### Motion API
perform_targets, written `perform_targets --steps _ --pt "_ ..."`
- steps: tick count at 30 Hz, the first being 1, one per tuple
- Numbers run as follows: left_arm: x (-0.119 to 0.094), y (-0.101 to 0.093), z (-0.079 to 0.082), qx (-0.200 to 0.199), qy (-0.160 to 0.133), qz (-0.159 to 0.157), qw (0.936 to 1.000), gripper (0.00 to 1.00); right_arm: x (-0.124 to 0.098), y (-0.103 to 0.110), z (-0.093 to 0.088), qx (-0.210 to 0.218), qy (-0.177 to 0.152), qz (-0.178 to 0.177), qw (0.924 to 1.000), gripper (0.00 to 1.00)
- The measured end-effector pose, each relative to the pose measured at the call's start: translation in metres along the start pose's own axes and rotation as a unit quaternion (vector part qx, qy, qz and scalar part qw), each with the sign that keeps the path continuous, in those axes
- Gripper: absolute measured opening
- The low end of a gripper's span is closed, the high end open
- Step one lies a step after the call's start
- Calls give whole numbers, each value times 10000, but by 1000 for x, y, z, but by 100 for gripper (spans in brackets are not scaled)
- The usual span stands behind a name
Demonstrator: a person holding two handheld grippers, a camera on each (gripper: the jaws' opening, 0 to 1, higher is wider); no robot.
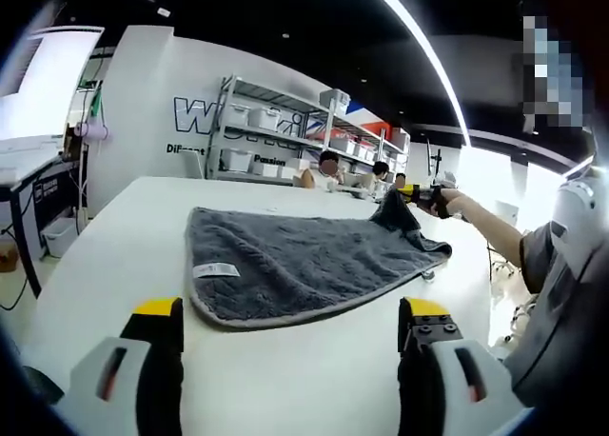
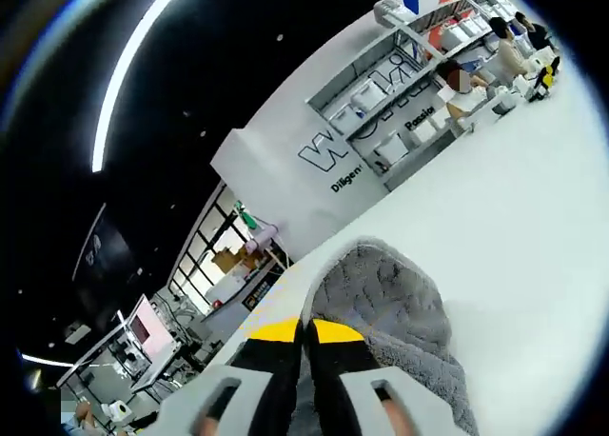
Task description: Fold the towel on the table until its edges align and the towel forms a compact rectangular stack.
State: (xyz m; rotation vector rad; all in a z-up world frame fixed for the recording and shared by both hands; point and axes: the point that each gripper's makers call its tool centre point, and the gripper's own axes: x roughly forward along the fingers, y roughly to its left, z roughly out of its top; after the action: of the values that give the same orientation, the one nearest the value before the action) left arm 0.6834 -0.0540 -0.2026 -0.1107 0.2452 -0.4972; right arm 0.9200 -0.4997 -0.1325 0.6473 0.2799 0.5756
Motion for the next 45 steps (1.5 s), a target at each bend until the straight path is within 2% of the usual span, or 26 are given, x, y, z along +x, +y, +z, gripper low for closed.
perform_targets --steps 9,18,20,23,31,39,42,44,45 --pt "-2 2 -1 -20 -8 36 10000 98 36 -7 -29 -88 558 -127 9983 4" --pt "-6 5 -1 -33 -26 80 10000 98 56 -20 -52 -250 1063 -456 9930 4" --pt "-7 6 -1 -37 -29 92 9999 98 57 -26 -61 -512 1379 -584 9874 4" --pt "-8 6 -1 -46 -36 103 9999 98 59 -29 -70 -856 1645 -694 9802 4" --pt "-8 7 0 -48 -37 91 9999 98 63 -32 -87 -1260 2206 -729 9644 5" --pt "-6 7 -1 -61 -24 75 10000 98 68 -40 -97 -1567 2375 -951 9539 5" --pt "-6 7 -1 -60 -27 70 10000 98 70 -43 -101 -1754 2496 -1025 9468 5" --pt "-6 8 -1 -68 -29 81 9999 98 71 -44 -103 -1977 2606 -1065 9390 5" --pt "-6 8 -2 -73 -30 88 9999 98 72 -44 -104 -1992 2620 -1097 9379 5"
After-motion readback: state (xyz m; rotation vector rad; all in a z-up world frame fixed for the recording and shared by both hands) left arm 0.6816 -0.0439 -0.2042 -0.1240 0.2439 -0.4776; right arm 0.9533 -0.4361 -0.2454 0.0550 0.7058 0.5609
